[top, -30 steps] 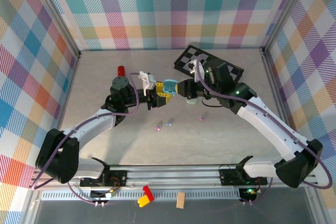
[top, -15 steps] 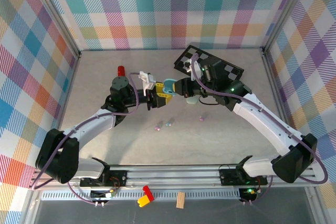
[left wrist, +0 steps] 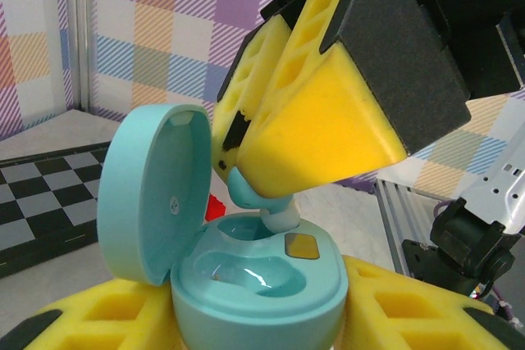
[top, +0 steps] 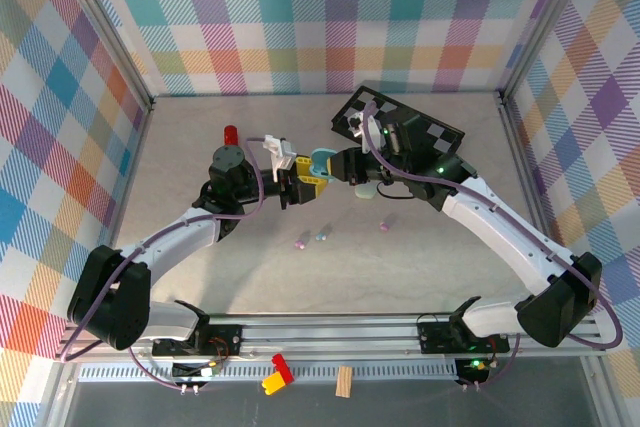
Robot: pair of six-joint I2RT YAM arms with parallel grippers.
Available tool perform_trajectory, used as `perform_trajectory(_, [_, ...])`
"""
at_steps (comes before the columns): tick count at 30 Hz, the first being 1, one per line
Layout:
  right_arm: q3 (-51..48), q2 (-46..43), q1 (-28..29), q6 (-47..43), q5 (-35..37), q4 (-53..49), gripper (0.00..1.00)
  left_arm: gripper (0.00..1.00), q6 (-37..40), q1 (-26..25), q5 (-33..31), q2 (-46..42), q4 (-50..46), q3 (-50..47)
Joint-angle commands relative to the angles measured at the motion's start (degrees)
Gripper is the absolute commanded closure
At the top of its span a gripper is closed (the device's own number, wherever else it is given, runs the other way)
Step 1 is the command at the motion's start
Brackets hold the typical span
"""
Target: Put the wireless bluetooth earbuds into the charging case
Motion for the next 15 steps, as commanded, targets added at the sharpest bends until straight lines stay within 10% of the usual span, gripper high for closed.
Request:
perform_trajectory(1, [-0.6, 0.4, 0.5, 0.3, -1.5, 2.5, 0.78, 0.57, -0.6, -0.3, 1.2, -1.9, 3.3, 0.5])
perform_trajectory(15, [-0.8, -0.3, 0.4, -0.5, 0.0, 2.4, 0.69, 0.58, -0.6, -0.3, 1.1, -2.5, 3.3, 0.1])
